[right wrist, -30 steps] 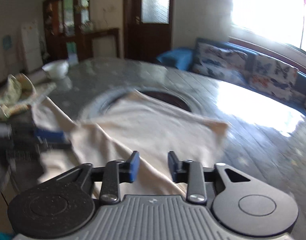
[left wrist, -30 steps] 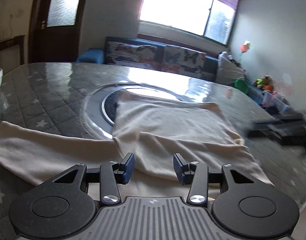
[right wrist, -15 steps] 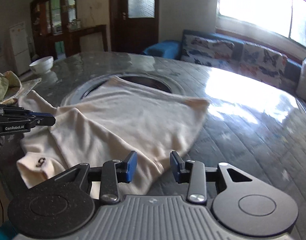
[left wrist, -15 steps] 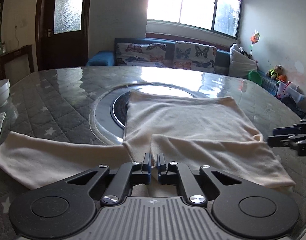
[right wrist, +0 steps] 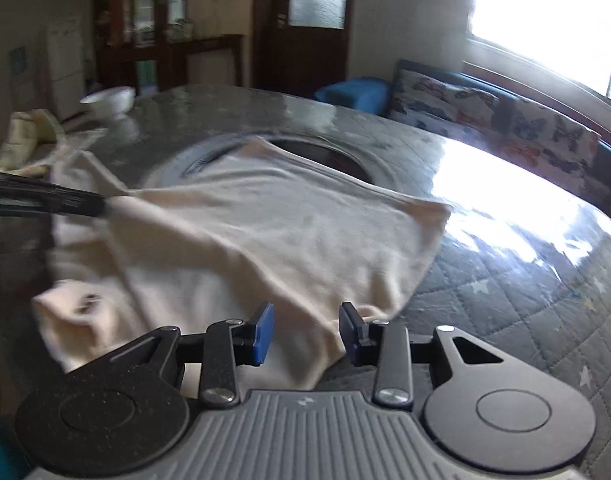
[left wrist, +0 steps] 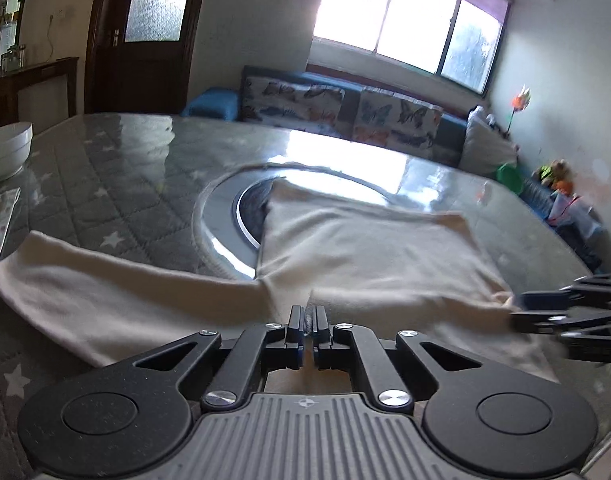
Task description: Fold clothes
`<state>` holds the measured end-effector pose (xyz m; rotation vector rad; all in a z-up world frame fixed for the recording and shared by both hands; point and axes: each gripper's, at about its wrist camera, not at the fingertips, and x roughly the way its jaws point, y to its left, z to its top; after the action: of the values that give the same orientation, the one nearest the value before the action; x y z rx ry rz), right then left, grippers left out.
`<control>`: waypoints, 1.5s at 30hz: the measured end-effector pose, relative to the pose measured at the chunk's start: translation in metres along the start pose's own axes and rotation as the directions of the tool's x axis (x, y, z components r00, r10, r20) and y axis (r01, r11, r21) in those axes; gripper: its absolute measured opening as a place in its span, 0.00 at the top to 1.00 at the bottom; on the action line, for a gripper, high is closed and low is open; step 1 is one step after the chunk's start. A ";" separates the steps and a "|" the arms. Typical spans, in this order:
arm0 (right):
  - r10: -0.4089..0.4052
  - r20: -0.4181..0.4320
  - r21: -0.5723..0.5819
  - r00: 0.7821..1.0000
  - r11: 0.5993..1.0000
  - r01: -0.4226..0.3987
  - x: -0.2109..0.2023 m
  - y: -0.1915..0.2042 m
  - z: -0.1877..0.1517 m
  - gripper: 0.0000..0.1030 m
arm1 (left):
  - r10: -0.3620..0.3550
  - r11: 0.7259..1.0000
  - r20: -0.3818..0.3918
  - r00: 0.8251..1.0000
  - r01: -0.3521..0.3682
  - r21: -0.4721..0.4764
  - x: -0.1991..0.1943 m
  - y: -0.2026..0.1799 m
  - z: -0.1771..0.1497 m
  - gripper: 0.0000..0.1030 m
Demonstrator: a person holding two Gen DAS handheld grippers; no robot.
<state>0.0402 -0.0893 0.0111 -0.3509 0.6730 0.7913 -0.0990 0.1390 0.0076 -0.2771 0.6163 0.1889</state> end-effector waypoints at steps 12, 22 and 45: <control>0.056 -0.097 -0.124 0.994 0.990 -0.067 -0.016 0.035 -0.031 0.87 | -0.017 0.999 0.037 0.999 0.016 0.040 -0.007 -0.009 0.009 0.96; 0.043 -0.080 -0.142 0.996 0.988 -0.054 -0.038 0.030 -0.033 0.96 | -0.033 0.996 -0.026 0.999 0.035 0.076 -0.011 -0.007 -0.004 0.95; 0.024 -0.051 0.018 0.998 1.000 -0.023 0.022 -0.001 -0.007 0.83 | -0.095 0.990 -0.058 0.994 0.100 0.095 0.036 -0.019 0.003 0.87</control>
<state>0.0498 -0.0820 -0.0085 -0.3483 0.7325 0.8007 -0.0638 0.1251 -0.0080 -0.2176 0.6612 0.0575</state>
